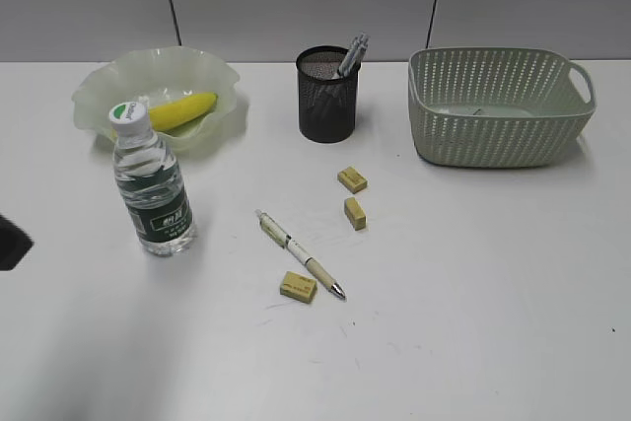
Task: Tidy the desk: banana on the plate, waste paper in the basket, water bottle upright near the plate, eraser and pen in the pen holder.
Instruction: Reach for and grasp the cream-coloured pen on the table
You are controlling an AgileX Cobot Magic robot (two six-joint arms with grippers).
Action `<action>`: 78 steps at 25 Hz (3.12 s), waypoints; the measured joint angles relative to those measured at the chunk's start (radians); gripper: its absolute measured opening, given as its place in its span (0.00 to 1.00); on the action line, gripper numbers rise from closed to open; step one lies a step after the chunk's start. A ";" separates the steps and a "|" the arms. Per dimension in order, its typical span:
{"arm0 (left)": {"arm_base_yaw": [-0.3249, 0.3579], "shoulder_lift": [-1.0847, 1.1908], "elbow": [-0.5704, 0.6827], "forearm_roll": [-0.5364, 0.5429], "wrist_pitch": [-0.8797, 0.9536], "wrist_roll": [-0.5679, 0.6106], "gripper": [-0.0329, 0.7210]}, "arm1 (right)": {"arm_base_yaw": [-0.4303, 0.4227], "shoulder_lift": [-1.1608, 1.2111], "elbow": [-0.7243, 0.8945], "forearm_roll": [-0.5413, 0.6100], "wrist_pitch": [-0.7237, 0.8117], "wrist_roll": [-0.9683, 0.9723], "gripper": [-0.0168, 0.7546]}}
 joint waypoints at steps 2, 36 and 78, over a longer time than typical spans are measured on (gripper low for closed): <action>0.016 -0.059 0.015 0.008 0.051 -0.023 0.58 | 0.000 0.000 0.000 0.000 0.000 0.000 0.66; 0.021 -1.059 0.277 0.045 0.105 -0.137 0.56 | 0.065 1.490 -0.612 0.243 -0.279 -0.343 0.66; 0.021 -1.059 0.277 0.045 0.104 -0.140 0.52 | 0.263 2.350 -1.229 0.072 -0.062 -0.138 0.43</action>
